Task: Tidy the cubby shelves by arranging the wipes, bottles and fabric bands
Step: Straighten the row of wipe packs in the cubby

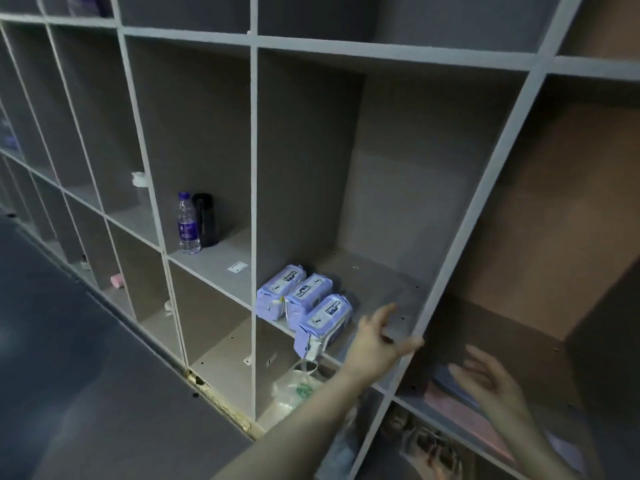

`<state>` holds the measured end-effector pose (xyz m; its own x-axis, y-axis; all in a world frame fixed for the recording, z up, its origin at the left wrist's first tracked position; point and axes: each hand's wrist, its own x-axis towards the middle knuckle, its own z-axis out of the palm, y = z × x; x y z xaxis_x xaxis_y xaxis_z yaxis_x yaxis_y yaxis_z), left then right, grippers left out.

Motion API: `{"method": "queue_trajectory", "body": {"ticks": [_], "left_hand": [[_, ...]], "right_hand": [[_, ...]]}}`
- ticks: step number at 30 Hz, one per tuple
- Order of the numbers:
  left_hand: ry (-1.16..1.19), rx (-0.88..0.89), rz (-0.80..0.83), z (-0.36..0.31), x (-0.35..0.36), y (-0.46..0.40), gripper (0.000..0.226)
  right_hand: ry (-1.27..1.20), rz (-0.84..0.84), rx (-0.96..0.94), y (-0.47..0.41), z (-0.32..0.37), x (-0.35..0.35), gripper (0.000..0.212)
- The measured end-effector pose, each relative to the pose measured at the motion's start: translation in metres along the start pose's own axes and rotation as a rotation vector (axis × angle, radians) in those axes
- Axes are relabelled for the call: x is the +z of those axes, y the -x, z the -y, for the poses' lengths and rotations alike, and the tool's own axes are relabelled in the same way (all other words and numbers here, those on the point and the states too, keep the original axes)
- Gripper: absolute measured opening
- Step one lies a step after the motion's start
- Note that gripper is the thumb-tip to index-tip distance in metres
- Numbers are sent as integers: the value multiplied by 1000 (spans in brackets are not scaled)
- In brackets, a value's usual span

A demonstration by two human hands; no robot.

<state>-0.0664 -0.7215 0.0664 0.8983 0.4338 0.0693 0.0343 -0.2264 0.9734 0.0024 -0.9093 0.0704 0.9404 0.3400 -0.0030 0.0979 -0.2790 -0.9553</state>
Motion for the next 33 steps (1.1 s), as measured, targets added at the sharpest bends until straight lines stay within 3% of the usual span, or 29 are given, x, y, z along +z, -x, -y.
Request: {"method": "queue_trajectory", "body": {"ticks": [6,10,16,20,24,27,30,33], "left_hand": [[-131,-13,-110,30,-104,-21,78],[-368,-31,-88,71,-173,-47,81],[-858,-27,159,130,-267,-90,92],[-969,44,296,146,-304,-130,98],[-1037,88,382,153,-309,-163,91],[-1236,332,378,155,-297,-175,74],[-1270,457,414,160,-279,-178,82],[-1202,321,510,178,-264,-187,92]], "right_hand": [[176,221,-96,2,8,87,73],[234,290,-91,-20,4,155,96],[260,282,54,-74,-9,268,100],[368,195,158,-102,-14,309,124],[558,66,208,-109,-21,329,124],[641,46,242,-111,-29,333,117],[686,6,296,-112,-36,334,105],[718,-39,284,-118,-43,335,95]]}}
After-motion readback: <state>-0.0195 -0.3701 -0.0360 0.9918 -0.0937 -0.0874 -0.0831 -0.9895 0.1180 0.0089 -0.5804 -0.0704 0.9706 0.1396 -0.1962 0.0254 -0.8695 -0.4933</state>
